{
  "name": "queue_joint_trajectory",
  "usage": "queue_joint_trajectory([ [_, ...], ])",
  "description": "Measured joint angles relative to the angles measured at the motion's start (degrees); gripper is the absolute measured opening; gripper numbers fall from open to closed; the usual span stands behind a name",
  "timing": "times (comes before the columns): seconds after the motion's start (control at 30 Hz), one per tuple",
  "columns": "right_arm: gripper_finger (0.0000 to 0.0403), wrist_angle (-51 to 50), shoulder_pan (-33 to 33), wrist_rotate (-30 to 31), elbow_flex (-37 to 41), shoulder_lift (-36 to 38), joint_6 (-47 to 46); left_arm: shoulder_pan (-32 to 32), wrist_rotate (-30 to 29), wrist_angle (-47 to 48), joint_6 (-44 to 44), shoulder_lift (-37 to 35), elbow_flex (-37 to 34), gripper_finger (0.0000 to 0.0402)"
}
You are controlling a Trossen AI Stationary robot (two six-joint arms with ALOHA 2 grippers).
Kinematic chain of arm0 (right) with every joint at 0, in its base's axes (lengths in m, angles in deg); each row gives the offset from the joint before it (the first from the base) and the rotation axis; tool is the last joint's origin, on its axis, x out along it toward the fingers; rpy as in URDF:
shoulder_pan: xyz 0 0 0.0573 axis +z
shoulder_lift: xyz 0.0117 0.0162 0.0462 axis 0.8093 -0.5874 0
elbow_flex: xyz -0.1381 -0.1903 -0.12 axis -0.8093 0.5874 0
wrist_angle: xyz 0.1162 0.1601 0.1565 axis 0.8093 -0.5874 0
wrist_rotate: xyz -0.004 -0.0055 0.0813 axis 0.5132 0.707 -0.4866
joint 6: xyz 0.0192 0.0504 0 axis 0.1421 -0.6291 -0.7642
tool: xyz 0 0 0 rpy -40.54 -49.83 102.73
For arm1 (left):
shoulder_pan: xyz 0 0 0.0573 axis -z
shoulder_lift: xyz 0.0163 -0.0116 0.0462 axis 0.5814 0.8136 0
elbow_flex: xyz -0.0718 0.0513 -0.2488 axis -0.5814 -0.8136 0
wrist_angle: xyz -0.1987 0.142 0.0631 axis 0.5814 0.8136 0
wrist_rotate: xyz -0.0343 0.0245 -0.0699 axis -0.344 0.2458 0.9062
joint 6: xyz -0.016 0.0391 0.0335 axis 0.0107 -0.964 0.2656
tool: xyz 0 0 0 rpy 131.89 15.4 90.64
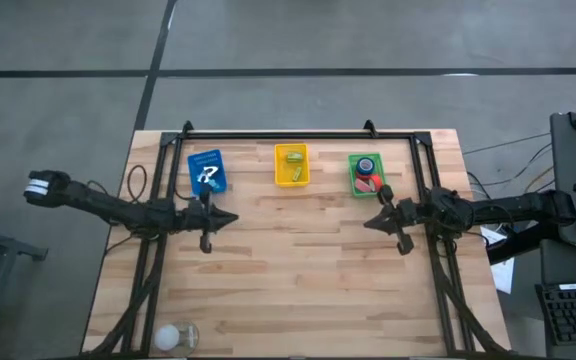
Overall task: Pick and place Stapler, Stapler remover, tape
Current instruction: Return to Home Position
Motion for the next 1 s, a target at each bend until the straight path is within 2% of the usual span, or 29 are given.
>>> queue_joint_trajectory([
  [0.3,0.0009,-0.12,-0.01,-0.06,0.0,3.5,-0.31,0.0,2.31,4.35,-0.21,-8.18,0.0,0.0015],
  [0.5,0.0009,-0.3,-0.02,-0.08,-0.01,7.85,3.46,0.0,3.63,9.03,-3.26,-13.54,-0.08,0.0014],
  [0.57,0.0009,-1.59,-0.02,-0.12,-0.02,10.14,4.74,0.0,4.13,12.13,-1.54,-15.51,-0.09,0.0013],
  [0.63,0.0009,-4.14,-0.02,-0.3,-0.02,12.77,5.01,0.0,6.79,14.16,3.17,-17.3,-0.11,0.0012],
  [0.7,0.0009,-7.44,-0.02,-0.32,-0.02,15.89,4.95,0.0,12.79,14.5,6.93,-18.99,-0.11,0.0012],
  [0.83,0.0009,-15.02,0.0,-0.41,-0.02,22.83,5.56,0.05,22.78,14.44,7.43,-20.66,-0.13,0.0012],
  [0.9,0.0009,-19.38,-0.02,-0.37,-0.02,26.15,7.73,0.07,25.18,16.88,6.28,-21.35,-0.13,0.0012],
  [0.93,0.0009,-21.66,-0.02,-0.39,-0.02,28.05,8.52,0.07,24.7,18.83,4.03,-21.42,-0.14,0.0012],
  [1.0,0.0009,-24.31,0.0,-0.5,0.02,30.13,7.95,0.06,18.32,23.2,-0.26,-21.45,-0.15,0.0012],
])
